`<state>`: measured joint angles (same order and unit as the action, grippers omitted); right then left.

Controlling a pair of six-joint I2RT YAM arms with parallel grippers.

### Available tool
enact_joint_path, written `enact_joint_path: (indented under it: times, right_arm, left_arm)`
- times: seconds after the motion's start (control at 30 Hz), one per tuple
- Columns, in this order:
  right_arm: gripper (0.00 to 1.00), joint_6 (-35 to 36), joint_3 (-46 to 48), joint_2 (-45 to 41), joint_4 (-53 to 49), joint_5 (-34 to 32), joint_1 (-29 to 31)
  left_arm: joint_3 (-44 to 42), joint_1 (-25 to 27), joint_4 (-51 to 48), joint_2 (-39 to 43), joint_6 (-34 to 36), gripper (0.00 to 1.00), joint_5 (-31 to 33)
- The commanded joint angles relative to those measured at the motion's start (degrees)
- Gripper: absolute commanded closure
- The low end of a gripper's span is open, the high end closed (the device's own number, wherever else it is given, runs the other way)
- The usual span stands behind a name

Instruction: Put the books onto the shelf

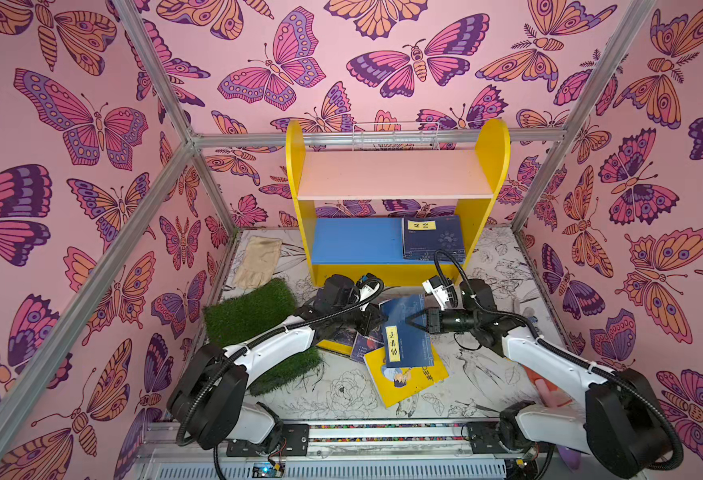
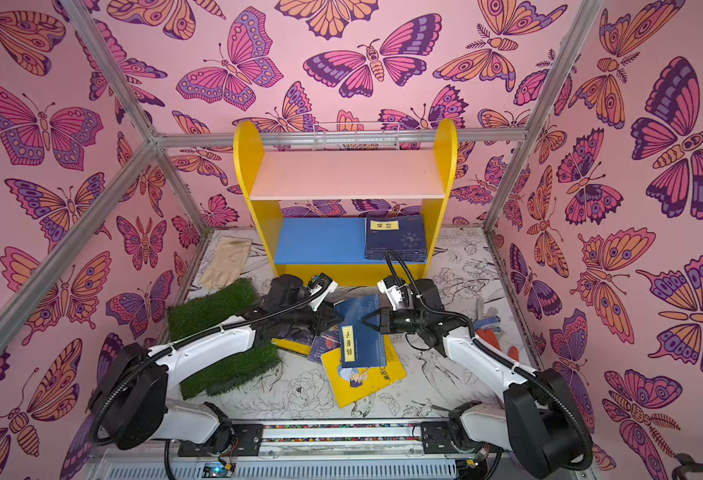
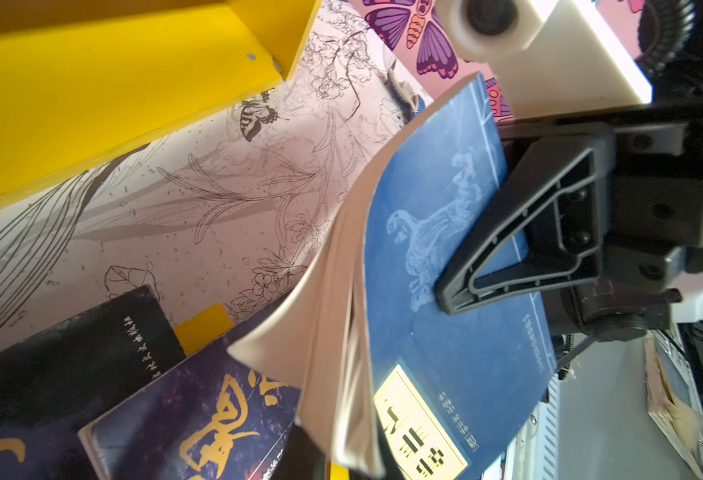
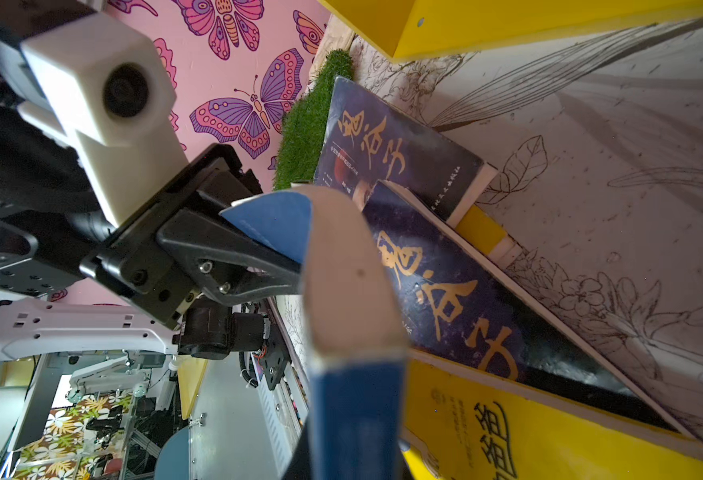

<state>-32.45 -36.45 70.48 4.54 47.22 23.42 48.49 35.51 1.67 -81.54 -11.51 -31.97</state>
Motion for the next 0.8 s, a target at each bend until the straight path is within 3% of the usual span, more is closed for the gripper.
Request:
enact_joint_path:
  times: [0.0, 0.03, 0.07, 0.2, 0.4, 0.53, 0.77]
  right_arm:
    - [1.00, -0.56, -0.34, -2.67, 2.01, 1.05, 0.72]
    - [1.00, -3.16, 0.11, -3.47, 5.31, -0.22, 0.13]
    - [1.00, -6.07, 0.72, -4.10, 9.03, -1.50, -0.50]
    - [1.00, -17.33, 2.40, -7.02, 25.26, -10.92, -2.33]
    - [1.00, -20.88, -0.08, -8.30, 29.22, -27.72, -2.35]
    - [1.00, -23.70, 0.71, -7.64, 35.44, -33.37, -2.29]
    - [1.00, -24.90, -1.20, -6.79, 40.03, -35.85, -2.10]
  left_arm:
    - [1.97, -1.87, 5.97, 2.19, -3.68, 0.43, -2.08]
    - [2.07, -2.19, 7.15, 2.41, -5.66, 0.30, -2.41]
    - [2.14, -2.21, 8.08, 2.54, -7.24, 0.25, -2.62]
    - [2.40, -2.20, 12.69, 1.42, -15.40, 0.17, -4.52]
    - [1.34, -1.72, 21.92, 0.97, -23.66, 0.00, -4.97]
    - [1.96, -0.80, 22.12, 0.55, -24.23, 0.00, -3.65]
    - [1.31, -0.11, 25.36, -2.36, -28.70, 0.00, -1.35]
